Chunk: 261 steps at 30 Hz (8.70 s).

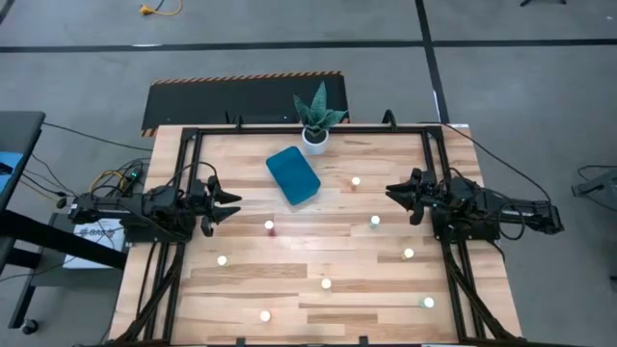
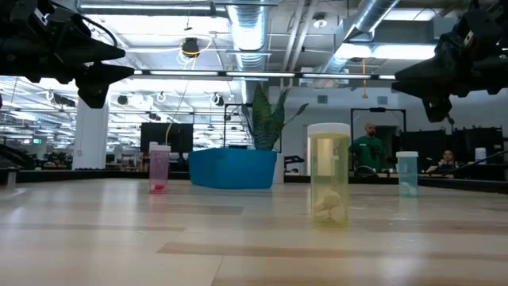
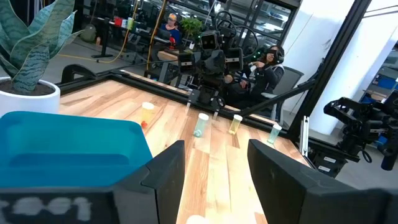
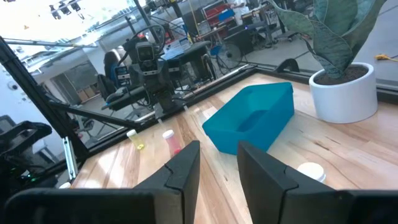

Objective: Pick and place pill bottles into a basket

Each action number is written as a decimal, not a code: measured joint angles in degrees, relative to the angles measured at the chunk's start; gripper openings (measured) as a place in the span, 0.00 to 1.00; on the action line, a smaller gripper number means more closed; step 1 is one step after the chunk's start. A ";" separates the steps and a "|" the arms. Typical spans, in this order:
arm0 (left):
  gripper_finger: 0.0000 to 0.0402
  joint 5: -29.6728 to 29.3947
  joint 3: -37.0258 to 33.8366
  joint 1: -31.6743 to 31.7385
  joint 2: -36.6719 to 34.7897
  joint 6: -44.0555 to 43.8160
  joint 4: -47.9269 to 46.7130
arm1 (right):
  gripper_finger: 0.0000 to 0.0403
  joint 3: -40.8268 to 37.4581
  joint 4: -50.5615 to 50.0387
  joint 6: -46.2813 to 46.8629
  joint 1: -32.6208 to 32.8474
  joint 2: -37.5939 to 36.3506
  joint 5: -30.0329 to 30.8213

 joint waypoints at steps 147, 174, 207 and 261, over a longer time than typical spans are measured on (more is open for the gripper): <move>0.46 10.15 62.06 29.67 87.83 24.74 -27.37 | 0.25 0.01 0.02 -0.01 0.00 0.01 -0.02; 0.27 8.26 62.71 -2.00 55.84 1.19 -70.63 | 0.25 0.01 0.02 -0.02 0.03 0.00 -0.02; 0.52 -3.19 61.35 -36.69 79.80 -49.77 -70.83 | 0.25 0.00 0.02 0.00 0.03 0.02 -0.02; 0.21 -16.80 46.12 -4.81 61.79 -39.44 -46.64 | 0.25 0.00 0.02 -0.02 0.05 0.00 0.00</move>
